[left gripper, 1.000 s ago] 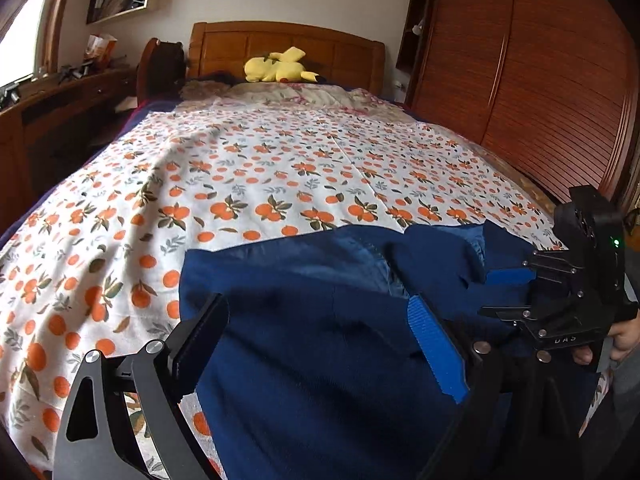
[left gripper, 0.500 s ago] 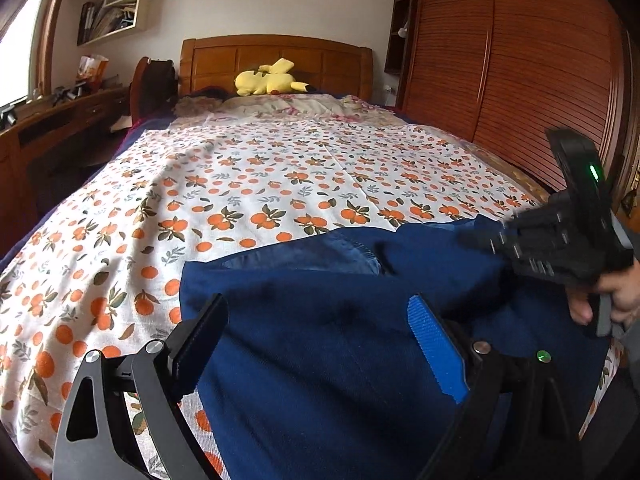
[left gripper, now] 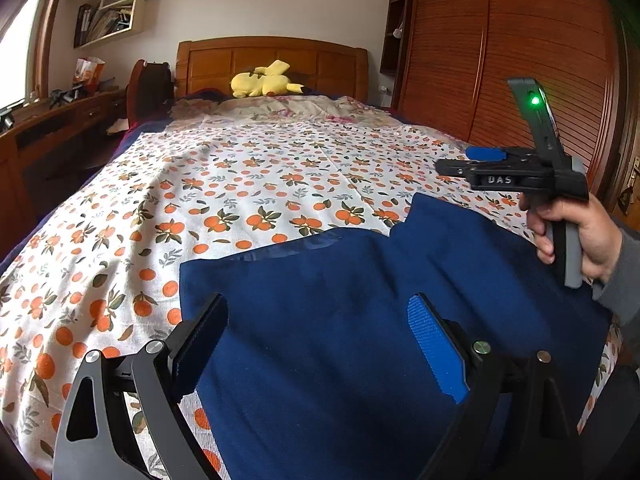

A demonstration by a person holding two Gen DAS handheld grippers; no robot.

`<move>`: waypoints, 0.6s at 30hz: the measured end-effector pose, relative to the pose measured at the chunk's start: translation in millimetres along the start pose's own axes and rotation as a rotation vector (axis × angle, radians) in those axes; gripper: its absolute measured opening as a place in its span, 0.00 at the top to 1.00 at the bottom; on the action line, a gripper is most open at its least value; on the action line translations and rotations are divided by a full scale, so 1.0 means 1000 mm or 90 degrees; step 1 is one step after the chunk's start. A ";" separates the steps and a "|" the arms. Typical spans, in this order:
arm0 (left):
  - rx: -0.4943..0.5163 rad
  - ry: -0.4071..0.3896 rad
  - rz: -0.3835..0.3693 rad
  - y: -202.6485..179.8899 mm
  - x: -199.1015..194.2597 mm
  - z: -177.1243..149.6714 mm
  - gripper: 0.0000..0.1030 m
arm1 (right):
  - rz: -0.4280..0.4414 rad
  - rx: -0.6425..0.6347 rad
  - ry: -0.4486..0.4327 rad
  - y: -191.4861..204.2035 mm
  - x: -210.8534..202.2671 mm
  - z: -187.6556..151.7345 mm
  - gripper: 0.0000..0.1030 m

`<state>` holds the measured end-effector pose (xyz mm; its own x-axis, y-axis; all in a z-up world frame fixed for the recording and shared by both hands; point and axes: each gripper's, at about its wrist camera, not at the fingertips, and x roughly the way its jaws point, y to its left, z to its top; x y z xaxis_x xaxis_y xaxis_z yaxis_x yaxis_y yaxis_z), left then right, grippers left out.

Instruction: Fold large clothes

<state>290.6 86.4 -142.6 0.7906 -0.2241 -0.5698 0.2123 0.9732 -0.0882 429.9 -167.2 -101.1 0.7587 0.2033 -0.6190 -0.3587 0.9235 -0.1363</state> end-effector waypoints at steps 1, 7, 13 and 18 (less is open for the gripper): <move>0.001 0.000 -0.002 -0.001 -0.001 0.001 0.10 | -0.008 -0.005 0.006 -0.004 -0.002 -0.002 0.23; 0.012 -0.011 -0.012 -0.012 -0.015 0.006 0.07 | -0.048 0.039 0.106 -0.071 0.013 -0.036 0.39; 0.013 -0.022 -0.044 -0.029 -0.023 0.009 0.03 | -0.052 0.143 0.208 -0.128 0.050 -0.080 0.47; 0.030 -0.009 -0.039 -0.038 -0.017 0.005 0.03 | -0.034 0.202 0.261 -0.148 0.068 -0.097 0.47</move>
<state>272.3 52.4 -125.6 0.7833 -0.2837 -0.5531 0.2871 0.9543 -0.0829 481.4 -322.1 -198.1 0.4733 0.0678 -0.8783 -0.0949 0.9952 0.0257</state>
